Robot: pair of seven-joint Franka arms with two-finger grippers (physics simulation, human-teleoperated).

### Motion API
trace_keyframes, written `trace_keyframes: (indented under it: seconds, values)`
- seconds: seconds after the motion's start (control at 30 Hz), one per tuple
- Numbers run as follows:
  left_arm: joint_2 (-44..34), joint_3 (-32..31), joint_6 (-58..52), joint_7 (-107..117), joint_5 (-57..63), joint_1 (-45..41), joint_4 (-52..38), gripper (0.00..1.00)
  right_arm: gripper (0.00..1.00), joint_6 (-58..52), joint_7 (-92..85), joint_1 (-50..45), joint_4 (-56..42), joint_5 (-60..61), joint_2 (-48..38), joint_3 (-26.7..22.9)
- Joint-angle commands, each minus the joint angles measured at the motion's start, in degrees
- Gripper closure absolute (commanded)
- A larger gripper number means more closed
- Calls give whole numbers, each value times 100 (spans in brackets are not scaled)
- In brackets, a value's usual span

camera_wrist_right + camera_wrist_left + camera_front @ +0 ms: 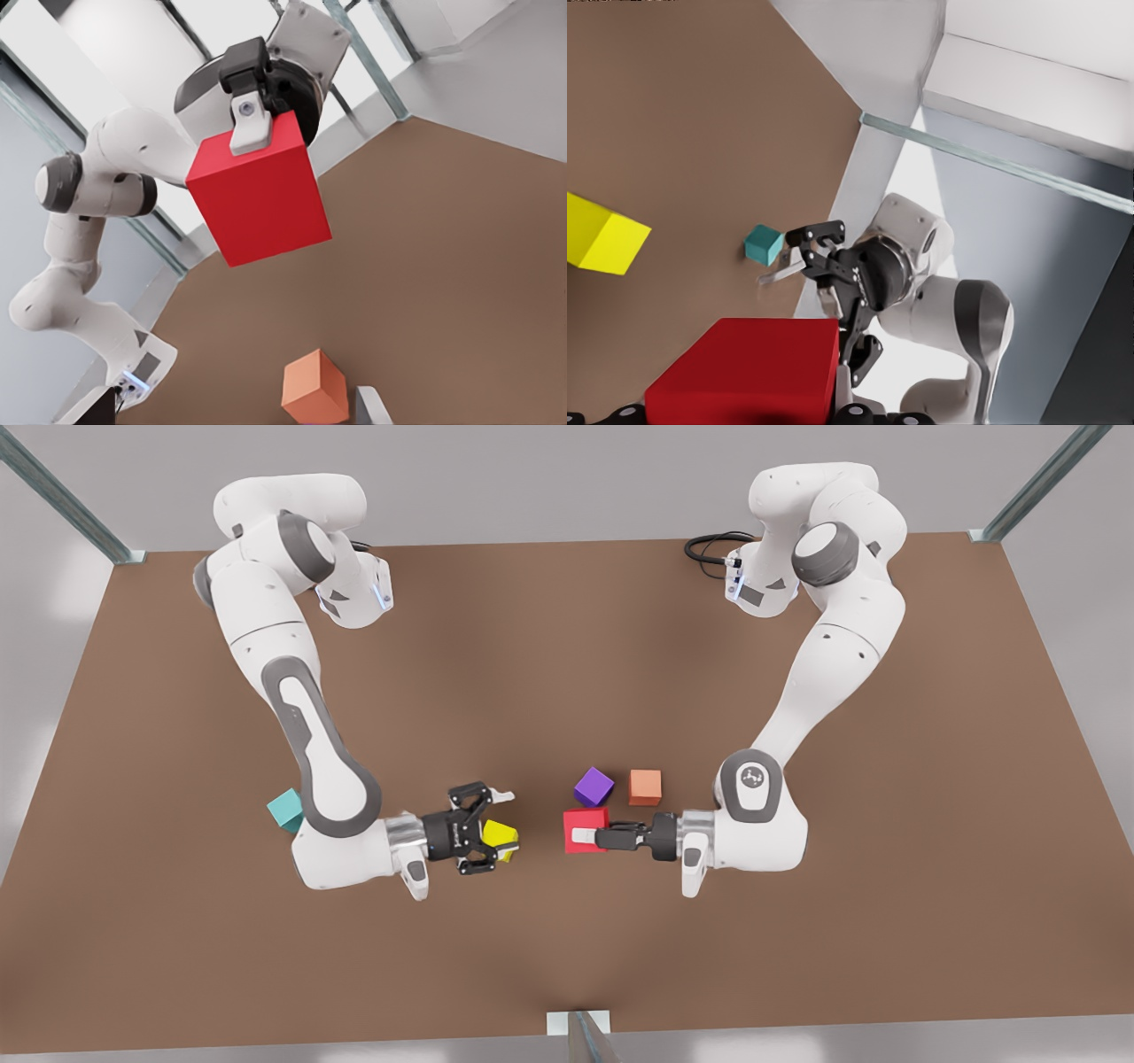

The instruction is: Pick up red wooden cube and pass to hand red wooden cube and place in blue wooden cube

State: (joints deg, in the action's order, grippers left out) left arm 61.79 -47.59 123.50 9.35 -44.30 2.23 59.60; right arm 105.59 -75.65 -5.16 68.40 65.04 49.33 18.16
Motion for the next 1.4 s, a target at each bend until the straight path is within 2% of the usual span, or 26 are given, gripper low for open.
trace_keyframes:
  seconds: [0.0, 0.13, 0.47, 0.67, 0.87, 1.37]
  values:
    - [-9, -5, 78, -1410, -202, -3, -1, 51, 0, 709, -3983, -11, -2, 237, -3, 3]
    - [-9, -14, 87, -1489, -202, -29, -1, 51, 0, 1139, -3983, -90, -2, 448, -3, 3]
    - [61, -5, 245, -1787, -193, -143, -1, 51, 0, 1104, -4054, -248, 113, 1265, 59, 21]
    - [61, -5, 245, -1779, -193, -143, -1, 50, 0, 1060, -4027, -257, 113, 1353, 6, 30]
    - [61, -5, 245, -1770, -193, -143, 7, 50, 0, 1060, -4054, -213, 324, 1467, -38, 250]
    - [79, -5, 491, -1787, -193, -302, -1, 50, 0, 1122, -4062, -371, 324, 1678, 6, 250]
